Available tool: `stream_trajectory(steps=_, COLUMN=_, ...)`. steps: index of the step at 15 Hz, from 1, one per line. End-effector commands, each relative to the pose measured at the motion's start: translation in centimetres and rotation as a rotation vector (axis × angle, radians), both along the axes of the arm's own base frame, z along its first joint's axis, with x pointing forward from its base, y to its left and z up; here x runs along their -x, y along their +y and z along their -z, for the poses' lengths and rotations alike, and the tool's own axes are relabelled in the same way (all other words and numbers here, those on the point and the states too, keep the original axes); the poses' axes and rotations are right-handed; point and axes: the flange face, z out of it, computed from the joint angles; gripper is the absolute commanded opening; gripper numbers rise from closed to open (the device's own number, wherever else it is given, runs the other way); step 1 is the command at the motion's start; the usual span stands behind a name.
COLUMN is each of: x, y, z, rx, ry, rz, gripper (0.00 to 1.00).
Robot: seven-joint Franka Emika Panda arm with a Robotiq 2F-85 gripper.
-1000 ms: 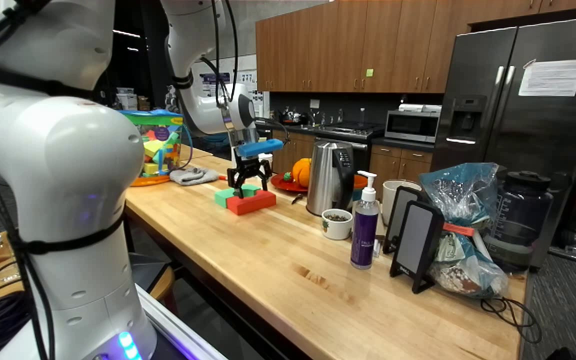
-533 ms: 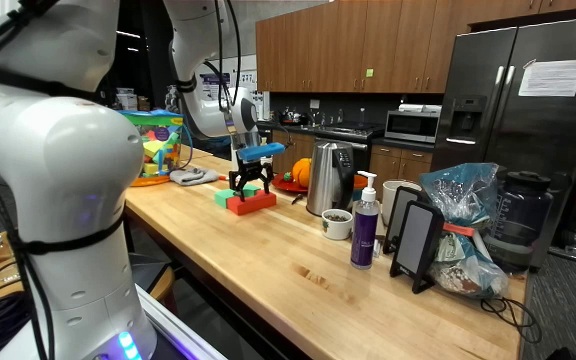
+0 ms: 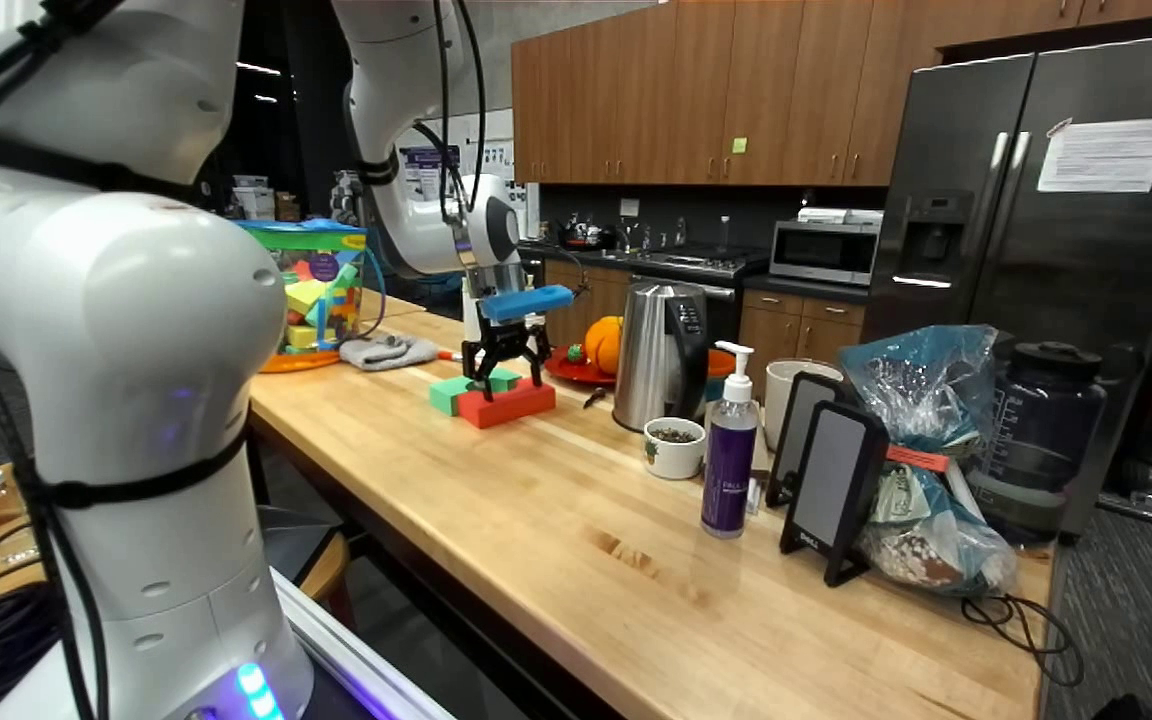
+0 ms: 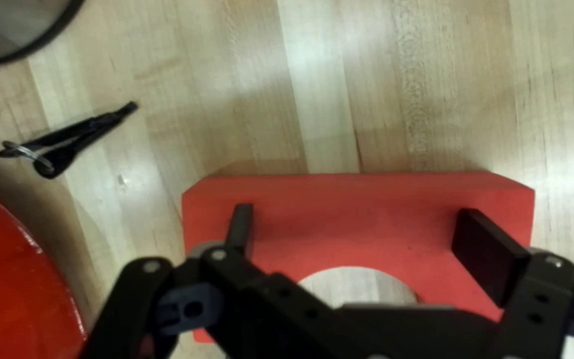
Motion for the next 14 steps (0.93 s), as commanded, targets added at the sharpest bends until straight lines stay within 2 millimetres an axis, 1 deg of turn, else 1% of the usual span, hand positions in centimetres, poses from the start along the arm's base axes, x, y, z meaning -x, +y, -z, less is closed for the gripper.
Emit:
stream_trajectory(steps=1, x=-1.1, y=-1.1, z=1.7, rx=-0.022, ry=0.025, rz=-0.001, gripper=1.0)
stream_trajectory(steps=5, x=-1.3, y=-1.5, z=2.6, rx=-0.035, ry=0.059, rz=-0.02, gripper=1.0)
stream_trajectory(steps=11, x=-1.3, y=-1.0, z=4.0, rx=-0.016, ry=0.13, rz=-0.11, gripper=1.0)
stream_trajectory(steps=14, x=-1.3, y=-0.9, z=4.4, rx=-0.001, ry=0.158, rz=-0.143, gripper=1.0)
